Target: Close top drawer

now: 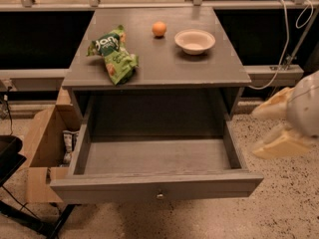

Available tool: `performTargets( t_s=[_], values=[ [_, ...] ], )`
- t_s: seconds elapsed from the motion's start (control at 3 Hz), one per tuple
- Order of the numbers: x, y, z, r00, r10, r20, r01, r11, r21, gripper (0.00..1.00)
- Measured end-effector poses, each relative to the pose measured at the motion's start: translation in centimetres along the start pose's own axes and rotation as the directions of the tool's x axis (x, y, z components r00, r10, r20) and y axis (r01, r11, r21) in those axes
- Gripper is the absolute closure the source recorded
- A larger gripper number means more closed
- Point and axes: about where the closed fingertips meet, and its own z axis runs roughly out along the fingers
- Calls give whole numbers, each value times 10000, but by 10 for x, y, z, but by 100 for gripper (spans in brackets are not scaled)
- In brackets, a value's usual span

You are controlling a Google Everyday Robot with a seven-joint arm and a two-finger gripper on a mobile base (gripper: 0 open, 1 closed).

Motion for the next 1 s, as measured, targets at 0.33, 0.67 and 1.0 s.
performTargets(
  t_s=[0.33, 0.67, 1.0],
  values=[
    [14, 36, 51, 9951, 320, 930, -311, 9994, -120, 63],
    [38, 89, 118, 9867, 484, 1550, -335, 9947, -968, 86],
    [61, 150, 181, 9801, 383, 1950, 29, 9785, -2064, 100]
  ],
)
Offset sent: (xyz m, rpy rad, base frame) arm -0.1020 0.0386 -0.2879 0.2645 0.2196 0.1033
